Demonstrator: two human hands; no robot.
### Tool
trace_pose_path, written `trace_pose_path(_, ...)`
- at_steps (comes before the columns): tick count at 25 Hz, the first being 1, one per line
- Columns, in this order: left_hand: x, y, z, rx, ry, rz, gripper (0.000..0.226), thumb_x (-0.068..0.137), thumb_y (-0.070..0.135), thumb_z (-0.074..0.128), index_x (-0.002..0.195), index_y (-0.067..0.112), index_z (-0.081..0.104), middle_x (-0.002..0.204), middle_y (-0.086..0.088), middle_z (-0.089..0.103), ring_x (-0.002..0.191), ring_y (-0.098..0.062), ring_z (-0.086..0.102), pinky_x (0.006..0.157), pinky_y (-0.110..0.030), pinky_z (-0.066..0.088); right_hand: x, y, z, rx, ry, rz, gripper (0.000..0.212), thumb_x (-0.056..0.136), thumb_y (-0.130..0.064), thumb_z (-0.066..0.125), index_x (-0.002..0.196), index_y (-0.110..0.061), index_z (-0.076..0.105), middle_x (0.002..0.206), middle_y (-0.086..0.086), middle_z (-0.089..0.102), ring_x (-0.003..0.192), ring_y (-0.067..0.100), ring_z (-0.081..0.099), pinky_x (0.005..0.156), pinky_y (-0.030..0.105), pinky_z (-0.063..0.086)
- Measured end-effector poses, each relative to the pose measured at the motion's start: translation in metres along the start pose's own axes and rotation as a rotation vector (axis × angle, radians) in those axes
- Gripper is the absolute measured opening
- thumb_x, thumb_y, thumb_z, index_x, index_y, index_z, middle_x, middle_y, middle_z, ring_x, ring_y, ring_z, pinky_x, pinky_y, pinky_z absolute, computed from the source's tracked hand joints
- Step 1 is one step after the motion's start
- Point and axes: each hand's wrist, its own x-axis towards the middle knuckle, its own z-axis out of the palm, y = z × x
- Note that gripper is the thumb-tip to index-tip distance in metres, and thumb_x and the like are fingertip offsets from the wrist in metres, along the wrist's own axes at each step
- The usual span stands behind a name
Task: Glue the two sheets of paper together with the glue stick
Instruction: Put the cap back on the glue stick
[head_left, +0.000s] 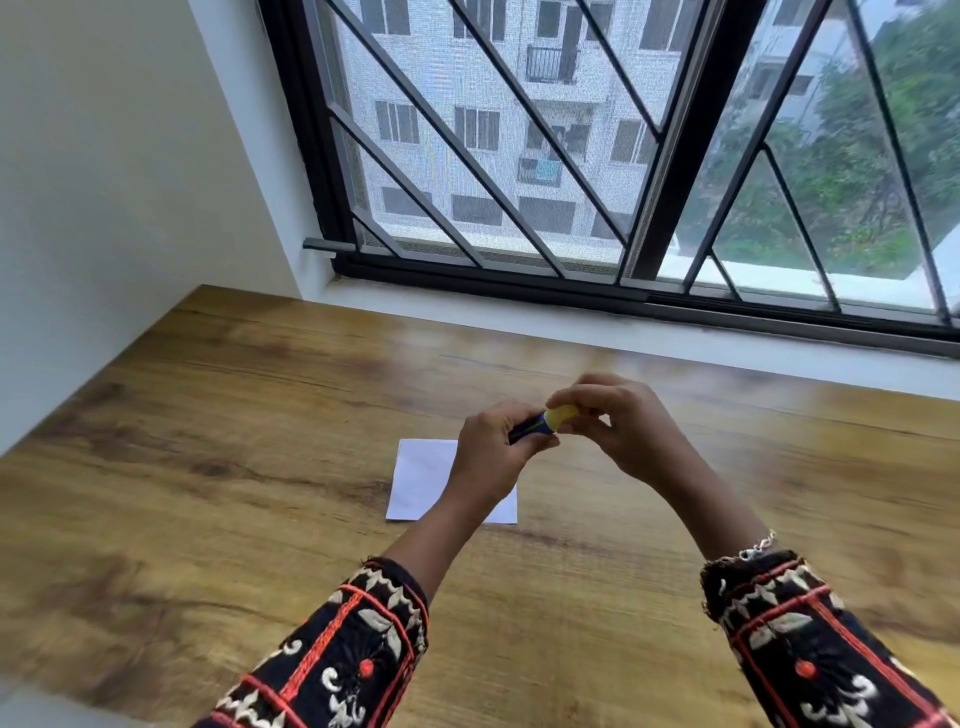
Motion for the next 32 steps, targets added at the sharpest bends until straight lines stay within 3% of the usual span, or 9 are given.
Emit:
trace_pose_path(5, -0.001, 0.004, 0.000, 0.020, 0.017, 0.028, 0.019, 0.075, 0.009, 0.072, 0.094, 0.008, 0.072, 0.082, -0.015, 0.071, 0.077, -0.028, 0.063, 0.072, -0.041, 0.052, 0.001, -0.004, 0.000, -0.199, -0.011, -0.041, 0.017, 0.084, -0.016, 0.061, 0.096, -0.005, 0.066, 0.088, 0.013, 0.065, 0.076, 0.029, 0.058, 0.065, 0.031, 0.041)
trace_pose_path(9, 0.000, 0.005, -0.001, 0.051, 0.033, 0.050, 0.014, 0.075, 0.009, 0.072, 0.088, 0.008, 0.073, 0.075, -0.016, 0.070, 0.072, -0.032, 0.062, 0.066, -0.046, 0.051, 0.001, -0.008, 0.004, -0.369, -0.057, 0.030, 0.030, 0.093, -0.029, 0.045, 0.087, -0.002, 0.058, 0.084, 0.014, 0.060, 0.070, 0.026, 0.048, 0.064, 0.032, 0.034)
trace_pose_path(14, 0.000, 0.008, 0.003, 0.084, 0.022, 0.074, 0.015, 0.074, 0.011, 0.072, 0.090, 0.010, 0.072, 0.075, -0.009, 0.071, 0.069, -0.023, 0.061, 0.064, -0.037, 0.050, 0.002, -0.013, 0.009, -0.430, 0.006, 0.197, 0.047, 0.095, -0.037, 0.034, 0.069, -0.005, 0.058, 0.070, 0.013, 0.058, 0.063, 0.024, 0.044, 0.068, 0.041, 0.044)
trace_pose_path(18, 0.004, 0.010, -0.001, 0.066, -0.007, 0.073, 0.014, 0.074, 0.009, 0.072, 0.089, 0.010, 0.072, 0.071, 0.000, 0.065, 0.064, -0.010, 0.055, 0.063, -0.024, 0.044, -0.002, -0.011, 0.011, -0.249, 0.081, 0.195, 0.030, 0.092, -0.032, 0.046, 0.082, -0.008, 0.059, 0.070, 0.008, 0.058, 0.066, 0.025, 0.052, 0.067, 0.040, 0.045)
trace_pose_path(19, 0.006, 0.010, -0.003, 0.037, -0.013, 0.047, 0.015, 0.075, 0.008, 0.071, 0.090, 0.010, 0.072, 0.074, -0.003, 0.068, 0.068, -0.014, 0.059, 0.066, -0.027, 0.047, -0.005, -0.011, 0.010, -0.156, 0.100, 0.173, 0.020, 0.089, -0.028, 0.053, 0.092, -0.009, 0.060, 0.073, 0.004, 0.058, 0.067, 0.023, 0.052, 0.065, 0.036, 0.045)
trace_pose_path(21, 0.010, 0.009, -0.009, -0.005, -0.031, 0.000, 0.019, 0.076, 0.008, 0.070, 0.095, 0.008, 0.071, 0.084, -0.012, 0.072, 0.079, -0.023, 0.065, 0.074, -0.035, 0.051, -0.009, -0.011, 0.005, -0.037, 0.095, 0.120, 0.025, 0.083, -0.017, 0.063, 0.107, -0.013, 0.060, 0.080, 0.000, 0.058, 0.069, 0.017, 0.052, 0.066, 0.031, 0.044)
trace_pose_path(25, 0.009, 0.008, -0.011, -0.036, -0.135, -0.005, 0.021, 0.077, 0.007, 0.069, 0.098, 0.010, 0.070, 0.088, -0.012, 0.072, 0.083, -0.017, 0.064, 0.077, -0.033, 0.050, -0.010, -0.006, 0.001, -0.095, 0.028, 0.028, 0.027, 0.081, -0.009, 0.064, 0.108, -0.009, 0.063, 0.100, 0.010, 0.067, 0.081, 0.022, 0.059, 0.070, 0.031, 0.047)
trace_pose_path(29, 0.008, 0.007, -0.009, 0.027, -0.128, 0.024, 0.019, 0.076, 0.010, 0.070, 0.095, 0.013, 0.071, 0.082, -0.008, 0.072, 0.077, -0.013, 0.061, 0.070, -0.025, 0.046, -0.011, -0.005, 0.003, -0.198, 0.016, -0.044, 0.024, 0.081, -0.010, 0.063, 0.105, -0.006, 0.062, 0.100, 0.013, 0.069, 0.084, 0.028, 0.063, 0.068, 0.029, 0.046)
trace_pose_path(32, 0.007, 0.006, -0.010, 0.060, -0.110, 0.042, 0.019, 0.076, 0.010, 0.070, 0.095, 0.013, 0.071, 0.083, -0.008, 0.073, 0.079, -0.018, 0.063, 0.071, -0.028, 0.048, -0.011, -0.006, 0.004, -0.254, 0.010, -0.086, 0.021, 0.083, -0.011, 0.061, 0.103, -0.004, 0.061, 0.098, 0.016, 0.069, 0.080, 0.032, 0.063, 0.066, 0.037, 0.051)
